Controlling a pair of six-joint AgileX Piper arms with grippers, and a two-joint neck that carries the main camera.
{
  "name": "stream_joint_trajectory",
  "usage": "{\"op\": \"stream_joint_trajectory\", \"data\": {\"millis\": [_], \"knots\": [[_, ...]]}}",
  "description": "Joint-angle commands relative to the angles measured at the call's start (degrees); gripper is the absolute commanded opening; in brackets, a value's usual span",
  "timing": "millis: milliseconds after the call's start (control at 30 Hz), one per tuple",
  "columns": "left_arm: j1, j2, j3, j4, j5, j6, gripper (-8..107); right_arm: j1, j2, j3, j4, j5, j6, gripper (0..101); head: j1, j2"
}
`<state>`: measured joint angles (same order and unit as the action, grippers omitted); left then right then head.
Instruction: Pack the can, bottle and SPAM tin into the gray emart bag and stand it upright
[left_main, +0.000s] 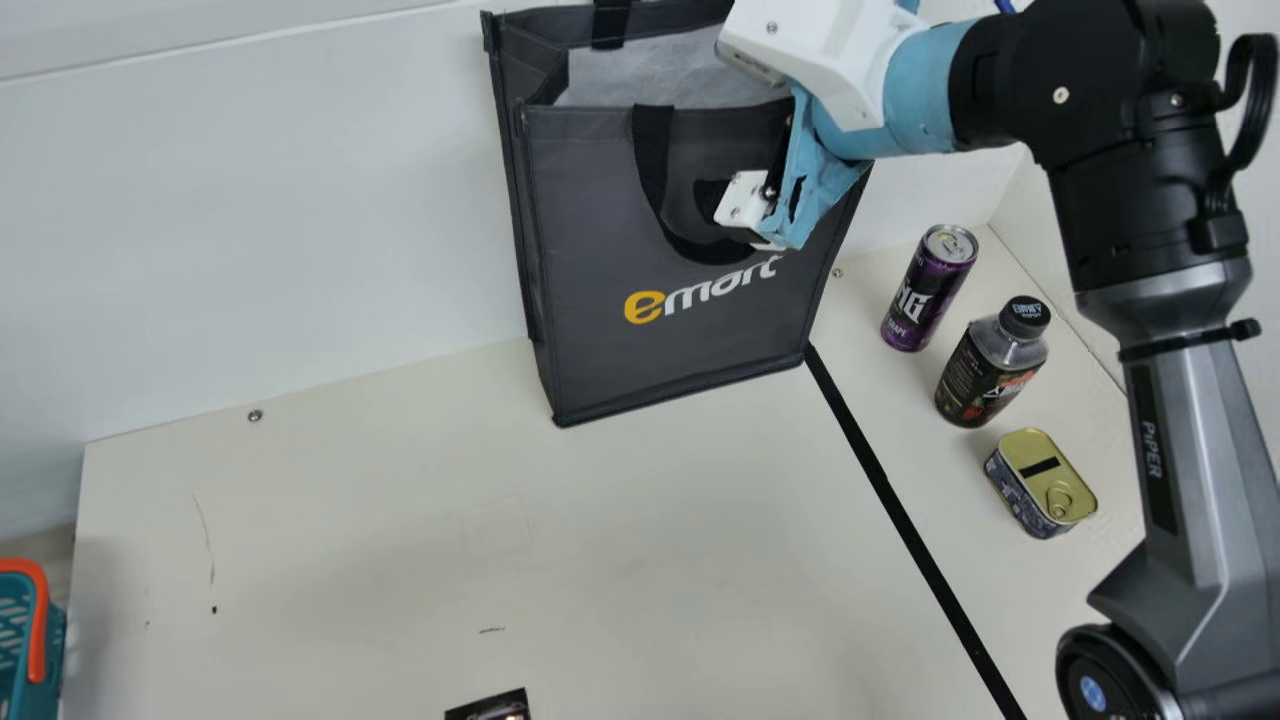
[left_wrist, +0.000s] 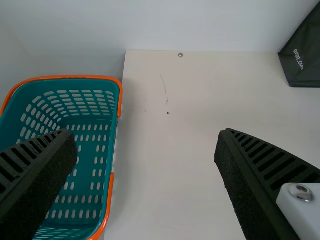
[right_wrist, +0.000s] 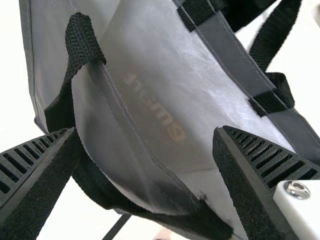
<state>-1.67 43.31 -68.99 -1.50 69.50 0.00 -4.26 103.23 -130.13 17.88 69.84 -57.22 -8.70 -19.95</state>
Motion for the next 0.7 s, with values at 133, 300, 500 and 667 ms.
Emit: {"op": "stream_joint_trajectory", "data": {"millis": [133,300,500,667], "knots": [[0.0,0.0,0.0,0.0,0.0,0.0,90,0.2,0.9,0.4,0.7,0.1,-1.7,95,-1.3,0.0],[0.0,0.0,0.0,0.0,0.0,0.0,90,0.5,1.4,0.8,1.2,0.1,-2.8,62,-1.3,0.0],[0.0,0.0,0.0,0.0,0.0,0.0,90,0.5,1.8,1.4,1.7,0.1,-3.9,22,-1.3,0.0],[0.0,0.0,0.0,0.0,0.0,0.0,90,0.4,2.0,1.8,2.2,0.1,-4.7,0,-1.3,0.0]]}}
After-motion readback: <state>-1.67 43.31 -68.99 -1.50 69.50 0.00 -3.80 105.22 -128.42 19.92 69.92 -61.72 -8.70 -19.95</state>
